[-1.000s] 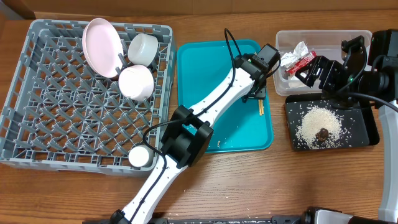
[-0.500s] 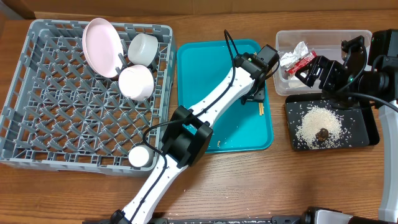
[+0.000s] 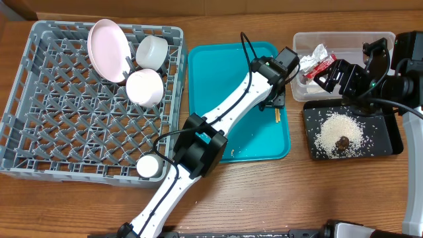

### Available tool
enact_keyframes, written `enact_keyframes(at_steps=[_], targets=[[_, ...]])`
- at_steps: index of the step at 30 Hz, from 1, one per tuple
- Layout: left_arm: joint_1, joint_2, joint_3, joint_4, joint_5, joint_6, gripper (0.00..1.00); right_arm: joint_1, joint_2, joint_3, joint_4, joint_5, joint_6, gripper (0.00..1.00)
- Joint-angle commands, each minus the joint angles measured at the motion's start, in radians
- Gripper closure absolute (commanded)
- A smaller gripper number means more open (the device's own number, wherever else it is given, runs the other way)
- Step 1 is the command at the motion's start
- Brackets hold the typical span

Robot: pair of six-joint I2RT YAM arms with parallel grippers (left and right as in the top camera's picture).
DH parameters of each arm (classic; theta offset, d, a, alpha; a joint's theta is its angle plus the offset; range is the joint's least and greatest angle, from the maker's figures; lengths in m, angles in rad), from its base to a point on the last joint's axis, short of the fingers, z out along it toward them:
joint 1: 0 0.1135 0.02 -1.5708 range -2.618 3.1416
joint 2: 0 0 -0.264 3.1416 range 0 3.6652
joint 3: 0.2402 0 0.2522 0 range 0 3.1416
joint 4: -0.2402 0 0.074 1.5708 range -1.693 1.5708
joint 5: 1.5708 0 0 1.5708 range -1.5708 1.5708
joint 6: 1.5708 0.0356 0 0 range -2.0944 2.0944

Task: Sort waste into correct bins and load items into the dishwasher
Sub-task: 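Lower and close the left gripper on the chopsticks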

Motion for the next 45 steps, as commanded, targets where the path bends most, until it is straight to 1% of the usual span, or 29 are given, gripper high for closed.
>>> enact_keyframes(at_steps=[1, 7, 12, 16, 19, 22, 29, 30, 33, 41, 45], targets=[[-0.009, 0.029, 0.024, 0.005, 0.010, 0.009, 0.35, -0.003, 0.002, 0.005, 0.003, 0.003, -0.004, 0.00], [-0.012, 0.030, 0.018, 0.023, 0.010, 0.009, 0.34, -0.003, 0.002, 0.005, 0.003, 0.004, -0.004, 0.00], [-0.012, 0.051, 0.004, 0.010, 0.010, 0.006, 0.35, -0.003, 0.002, 0.005, 0.003, 0.004, -0.004, 0.00], [-0.011, 0.068, 0.004, -0.003, 0.014, -0.015, 0.36, -0.003, 0.002, 0.005, 0.003, 0.004, -0.004, 0.00], [-0.011, 0.073, 0.004, -0.016, 0.014, -0.038, 0.39, -0.003, 0.002, 0.005, 0.003, 0.004, -0.004, 0.00], [-0.013, 0.074, -0.006, -0.013, 0.018, -0.064, 0.39, -0.003, 0.002, 0.005, 0.003, 0.004, -0.004, 0.00], [-0.018, 0.074, -0.048, 0.025, 0.023, -0.067, 0.33, -0.003, 0.002, 0.005, 0.003, 0.004, -0.004, 0.00], [-0.018, 0.074, -0.047, 0.022, 0.033, -0.063, 0.31, -0.003, 0.002, 0.005, 0.003, 0.003, -0.004, 0.00], [-0.011, 0.072, -0.035, -0.003, 0.067, -0.059, 0.31, -0.003, 0.002, 0.005, 0.003, 0.004, -0.004, 0.00], [0.003, 0.073, -0.032, -0.092, 0.038, -0.060, 0.35, -0.003, 0.002, 0.005, 0.003, 0.004, -0.004, 0.00], [-0.007, 0.073, -0.032, -0.098, 0.010, -0.060, 0.35, -0.003, 0.002, 0.005, 0.003, 0.003, -0.004, 0.00]])
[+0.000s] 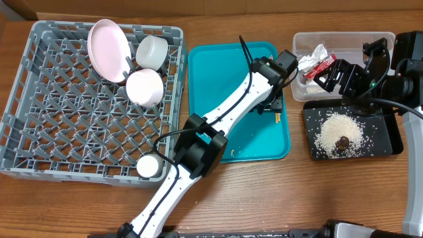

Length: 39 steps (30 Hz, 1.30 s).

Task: Sort waste into correct bins and load items into the dishwasher

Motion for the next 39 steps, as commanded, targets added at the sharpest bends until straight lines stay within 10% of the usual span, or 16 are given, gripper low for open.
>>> enact_keyframes(at_steps=[1, 39], targets=[[-0.008, 0.065, -0.035, -0.010, -0.016, -0.014, 0.35, -0.003, 0.002, 0.005, 0.003, 0.004, -0.004, 0.00], [-0.063, 0.066, 0.142, 0.040, -0.324, -0.105, 0.34, -0.003, 0.002, 0.005, 0.003, 0.004, -0.004, 0.00]])
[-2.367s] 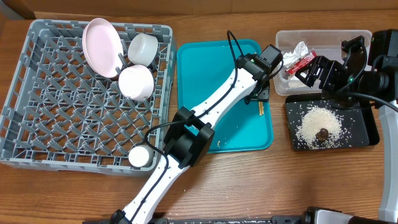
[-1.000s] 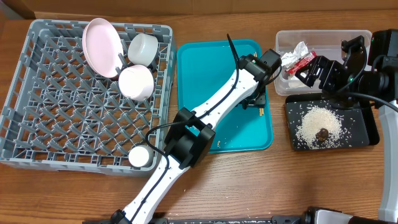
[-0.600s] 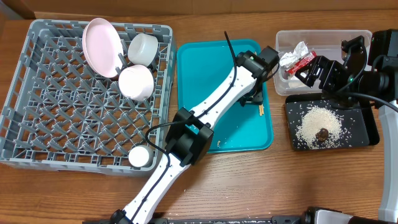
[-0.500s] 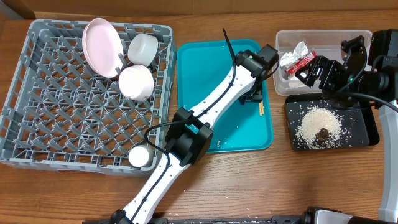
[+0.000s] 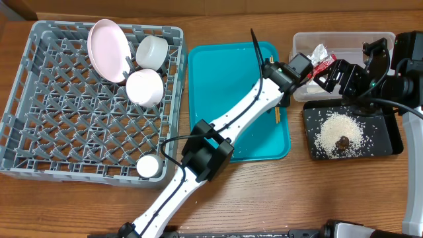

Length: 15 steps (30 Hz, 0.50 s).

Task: Sort waste into correct bins and load items into the dishwasher

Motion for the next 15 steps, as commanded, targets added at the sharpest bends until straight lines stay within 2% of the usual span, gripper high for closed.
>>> enact_keyframes(at_steps=[1, 15], targets=[[-0.002, 0.023, 0.028, 0.007, -0.051, -0.018, 0.34, -0.003, 0.002, 0.005, 0.003, 0.004, -0.004, 0.00], [-0.003, 0.023, -0.019, 0.047, -0.046, -0.029, 0.34, -0.003, 0.002, 0.005, 0.003, 0.003, -0.004, 0.00]])
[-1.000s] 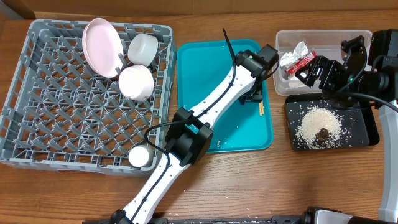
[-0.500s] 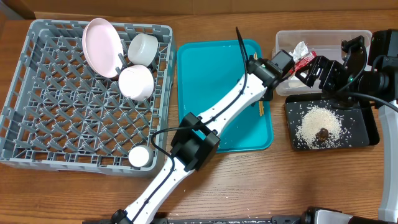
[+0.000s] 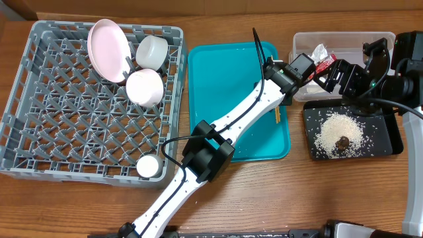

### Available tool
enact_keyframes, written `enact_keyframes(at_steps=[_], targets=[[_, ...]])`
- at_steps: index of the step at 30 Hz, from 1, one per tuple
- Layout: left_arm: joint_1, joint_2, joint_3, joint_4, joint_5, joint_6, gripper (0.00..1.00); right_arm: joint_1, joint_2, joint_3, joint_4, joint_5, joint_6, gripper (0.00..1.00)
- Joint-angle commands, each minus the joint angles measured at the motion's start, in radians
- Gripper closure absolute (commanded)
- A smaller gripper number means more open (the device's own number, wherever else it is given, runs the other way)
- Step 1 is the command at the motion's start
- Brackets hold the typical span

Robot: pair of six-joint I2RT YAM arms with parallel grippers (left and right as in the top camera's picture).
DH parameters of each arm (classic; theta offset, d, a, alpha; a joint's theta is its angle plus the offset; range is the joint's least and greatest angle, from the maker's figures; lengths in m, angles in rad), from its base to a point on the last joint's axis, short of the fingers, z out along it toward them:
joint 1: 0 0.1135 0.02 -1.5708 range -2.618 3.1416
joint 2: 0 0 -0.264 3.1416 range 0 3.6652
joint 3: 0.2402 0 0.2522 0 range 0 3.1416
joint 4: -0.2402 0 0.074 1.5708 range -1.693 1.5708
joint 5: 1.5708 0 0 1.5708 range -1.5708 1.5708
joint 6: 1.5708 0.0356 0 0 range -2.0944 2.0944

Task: Sort waste into correct bins and load items into the dishwasher

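Note:
My left arm reaches from the front edge across the teal tray point(image 3: 225, 79). Its gripper point(image 3: 305, 66) hangs at the left rim of the clear bin point(image 3: 344, 41), and the wrist hides its fingers, so what it holds cannot be told. A small brown stick point(image 3: 276, 116) lies on the tray's right side. In the bin lies a red and silver wrapper point(image 3: 321, 58). My right gripper point(image 3: 324, 76) hovers at the bin's front edge, its fingers spread and nothing between them. The grey dish rack point(image 3: 66, 132) holds a pink plate point(image 3: 108, 49), a pink bowl point(image 3: 144, 86) and a white cup point(image 3: 152, 51).
A black tray point(image 3: 383, 142) at the front right carries spilled rice point(image 3: 338, 131) and a brown lump point(image 3: 342, 141). A small white cup point(image 3: 149, 166) sits at the rack's front edge. The right arm's body fills the far right.
My left gripper has shifted slightly right and closer to the clear bin's rim. The right arm and everything else stand as before.
My left gripper was low over the teal tray's right edge, near the brown stick, and was still there 1.8 s ago. By 0.5 s ago it was up at the clear bin's left rim, and now slightly further in. The right arm has not moved.

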Motion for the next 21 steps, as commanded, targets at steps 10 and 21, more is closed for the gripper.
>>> enact_keyframes(at_steps=[10, 21], targets=[[0.002, 0.023, -0.049, -0.010, -0.020, -0.022, 0.36, -0.003, 0.002, 0.005, 0.003, 0.004, -0.004, 0.00], [0.007, 0.023, -0.148, 0.013, 0.064, -0.021, 0.89, -0.003, 0.002, 0.005, 0.003, 0.004, -0.004, 0.00]])
